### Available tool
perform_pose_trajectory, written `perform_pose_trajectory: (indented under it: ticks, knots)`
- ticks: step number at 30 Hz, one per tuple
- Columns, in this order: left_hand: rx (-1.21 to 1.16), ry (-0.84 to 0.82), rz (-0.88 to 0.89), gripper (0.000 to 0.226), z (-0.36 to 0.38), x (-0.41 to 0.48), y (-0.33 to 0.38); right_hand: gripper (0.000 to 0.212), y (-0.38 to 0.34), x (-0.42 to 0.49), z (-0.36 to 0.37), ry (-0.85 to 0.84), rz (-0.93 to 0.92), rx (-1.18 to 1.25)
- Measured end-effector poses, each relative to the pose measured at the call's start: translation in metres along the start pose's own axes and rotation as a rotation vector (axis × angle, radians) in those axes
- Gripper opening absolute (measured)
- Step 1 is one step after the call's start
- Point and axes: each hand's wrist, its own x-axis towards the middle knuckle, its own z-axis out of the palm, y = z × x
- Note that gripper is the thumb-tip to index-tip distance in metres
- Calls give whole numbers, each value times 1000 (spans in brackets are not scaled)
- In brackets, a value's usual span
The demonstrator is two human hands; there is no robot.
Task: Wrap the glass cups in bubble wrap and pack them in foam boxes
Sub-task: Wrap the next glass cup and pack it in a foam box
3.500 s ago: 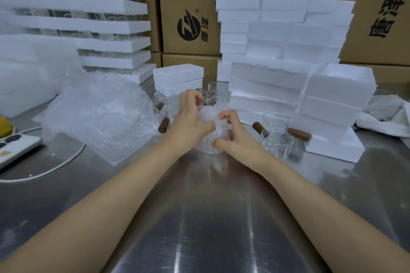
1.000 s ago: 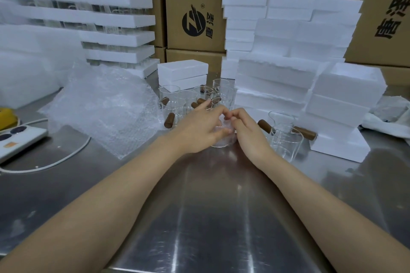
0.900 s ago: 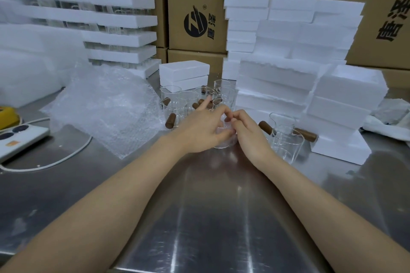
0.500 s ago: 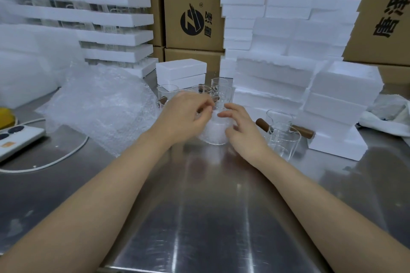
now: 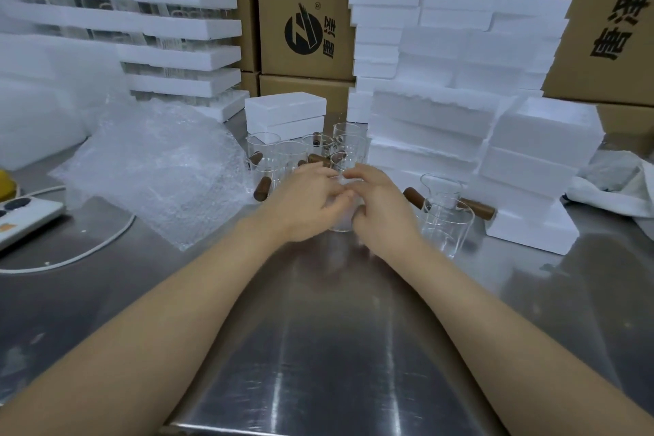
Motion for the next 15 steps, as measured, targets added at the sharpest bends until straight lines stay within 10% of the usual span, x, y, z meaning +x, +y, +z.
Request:
perform_pose_trajectory:
  ticks: [5, 10, 15]
  knots:
    - [-316, 391, -343, 21, -24, 3, -12, 70, 3, -6, 0, -2, 222, 380]
    - [-149, -44, -365, 26, -36, 0, -22, 72, 4, -6, 1, -102, 177, 403]
    - [-243, -83, -326, 11, -35, -1, -23, 70, 3, -7, 1, -237, 110, 371]
